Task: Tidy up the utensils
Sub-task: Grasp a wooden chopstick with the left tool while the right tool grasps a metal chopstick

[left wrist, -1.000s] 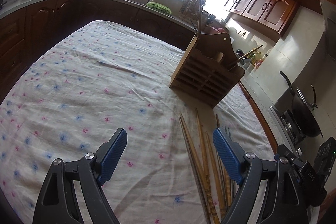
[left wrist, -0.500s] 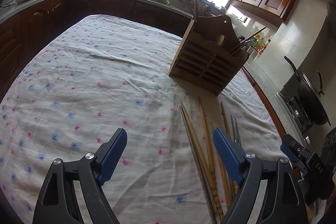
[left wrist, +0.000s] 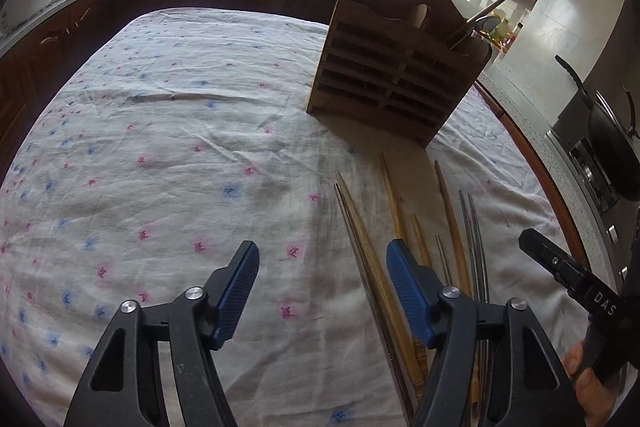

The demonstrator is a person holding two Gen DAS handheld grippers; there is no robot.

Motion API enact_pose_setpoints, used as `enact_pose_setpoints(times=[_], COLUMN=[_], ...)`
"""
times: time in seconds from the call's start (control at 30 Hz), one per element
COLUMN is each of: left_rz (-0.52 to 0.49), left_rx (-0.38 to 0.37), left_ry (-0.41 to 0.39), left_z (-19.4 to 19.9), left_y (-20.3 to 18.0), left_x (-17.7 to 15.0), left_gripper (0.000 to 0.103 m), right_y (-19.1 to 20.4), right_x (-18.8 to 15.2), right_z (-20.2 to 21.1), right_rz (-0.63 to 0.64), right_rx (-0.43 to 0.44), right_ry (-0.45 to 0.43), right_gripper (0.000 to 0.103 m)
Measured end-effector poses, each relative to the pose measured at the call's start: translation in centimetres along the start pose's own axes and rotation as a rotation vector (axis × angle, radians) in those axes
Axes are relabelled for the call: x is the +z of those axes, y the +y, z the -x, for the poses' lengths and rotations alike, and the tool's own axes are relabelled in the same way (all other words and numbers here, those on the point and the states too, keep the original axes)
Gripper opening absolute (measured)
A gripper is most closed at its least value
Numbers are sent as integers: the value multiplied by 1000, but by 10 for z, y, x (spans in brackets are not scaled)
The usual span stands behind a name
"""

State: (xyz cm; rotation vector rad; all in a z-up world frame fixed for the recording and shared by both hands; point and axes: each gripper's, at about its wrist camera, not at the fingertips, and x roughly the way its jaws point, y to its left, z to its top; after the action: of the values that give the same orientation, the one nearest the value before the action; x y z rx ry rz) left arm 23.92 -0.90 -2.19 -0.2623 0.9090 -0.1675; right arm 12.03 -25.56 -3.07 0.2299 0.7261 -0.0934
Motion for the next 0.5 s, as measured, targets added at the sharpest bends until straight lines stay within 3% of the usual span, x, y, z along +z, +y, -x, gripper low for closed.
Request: enact_pose_setpoints(times=[0.07, 0.17, 0.37, 0.5], left_rz=[-6, -10, -35, -49], left_rx=[4, 14, 32, 39], left_ry=[27, 42, 74, 71], left_z=[-10, -21, -44, -50], left_y=[-2, -4, -8, -10], left_x=[6, 16, 26, 26], left_gripper=[50, 44, 29, 28], right_y=[2, 2, 3, 2], right_x=[2, 6, 14, 15], right_z=[-10, -24, -47, -60], right_rz=[9, 18, 30, 30], right_rx=[-16, -39, -74, -87], right_ry=[29, 61, 108, 134], right_gripper=[45, 35, 28, 23])
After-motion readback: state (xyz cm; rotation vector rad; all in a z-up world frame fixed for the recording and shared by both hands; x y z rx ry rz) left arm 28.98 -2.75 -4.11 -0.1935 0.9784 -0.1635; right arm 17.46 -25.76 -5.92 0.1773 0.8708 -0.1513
